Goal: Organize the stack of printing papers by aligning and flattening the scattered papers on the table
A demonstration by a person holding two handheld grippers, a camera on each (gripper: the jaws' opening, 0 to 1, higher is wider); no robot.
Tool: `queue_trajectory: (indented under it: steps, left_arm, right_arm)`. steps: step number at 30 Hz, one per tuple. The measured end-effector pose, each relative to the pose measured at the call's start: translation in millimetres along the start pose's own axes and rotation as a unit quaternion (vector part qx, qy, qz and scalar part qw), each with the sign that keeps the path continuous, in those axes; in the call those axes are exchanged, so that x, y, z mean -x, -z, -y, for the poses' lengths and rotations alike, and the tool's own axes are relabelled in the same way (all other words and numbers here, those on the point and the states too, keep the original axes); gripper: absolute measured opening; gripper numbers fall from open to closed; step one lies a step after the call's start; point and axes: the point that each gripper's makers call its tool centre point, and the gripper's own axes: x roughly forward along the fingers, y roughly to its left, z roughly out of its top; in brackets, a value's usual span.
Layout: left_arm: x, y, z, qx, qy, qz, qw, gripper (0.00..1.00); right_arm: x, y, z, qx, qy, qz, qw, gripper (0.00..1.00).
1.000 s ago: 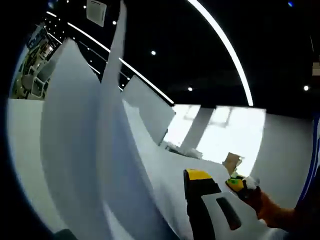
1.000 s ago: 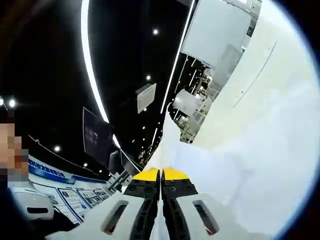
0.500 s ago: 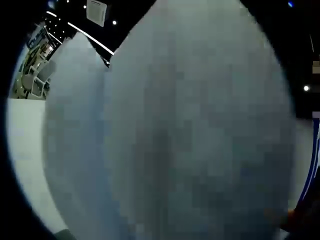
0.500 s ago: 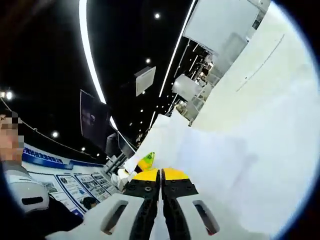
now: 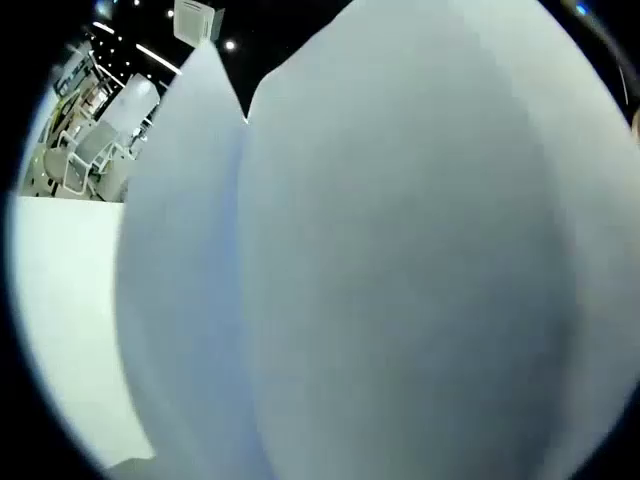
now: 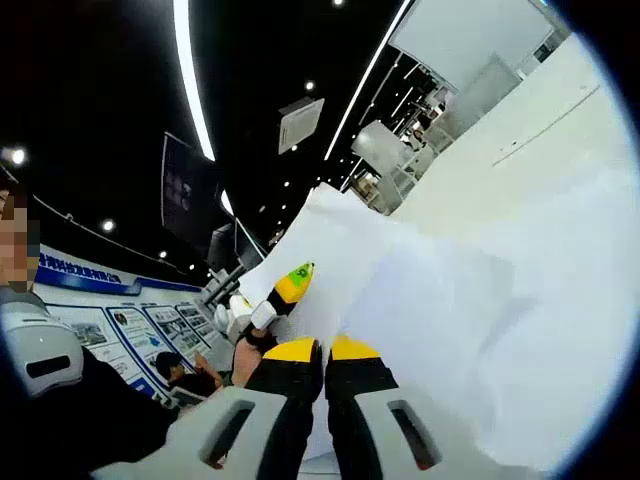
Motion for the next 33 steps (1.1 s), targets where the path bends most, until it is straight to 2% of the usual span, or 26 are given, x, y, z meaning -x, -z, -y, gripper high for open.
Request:
queue_trajectory:
  steps: [10,15,23,33]
  left_arm:
    - [0.8,0.3,-0.6,-0.003,-0.001,0.0,1.0,0.21]
    - [1.1,1.6,-2.1,-0.021,-0.006,-0.004,0.9997,0.16]
    - [2.4,0.9,-5.1,-0.044,-0.015,-0.001,0.9989,0.07]
    - [2.3,-0.4,-1.9,-0.045,-0.012,0.003,0.9989,0.06]
  right_arm:
    - [-5.6,17.9,-6.3,0.033,-0.007,-0.042,0.9986,0.01]
    - [-7.8,26.3,-6.6,0.053,-0.003,-0.061,0.9967,0.03]
    - [-6.8,26.9,-7.0,0.052,-0.006,-0.062,0.9967,0.03]
    - [-6.4,26.2,-5.4,0.046,-0.004,-0.061,0.9971,0.05]
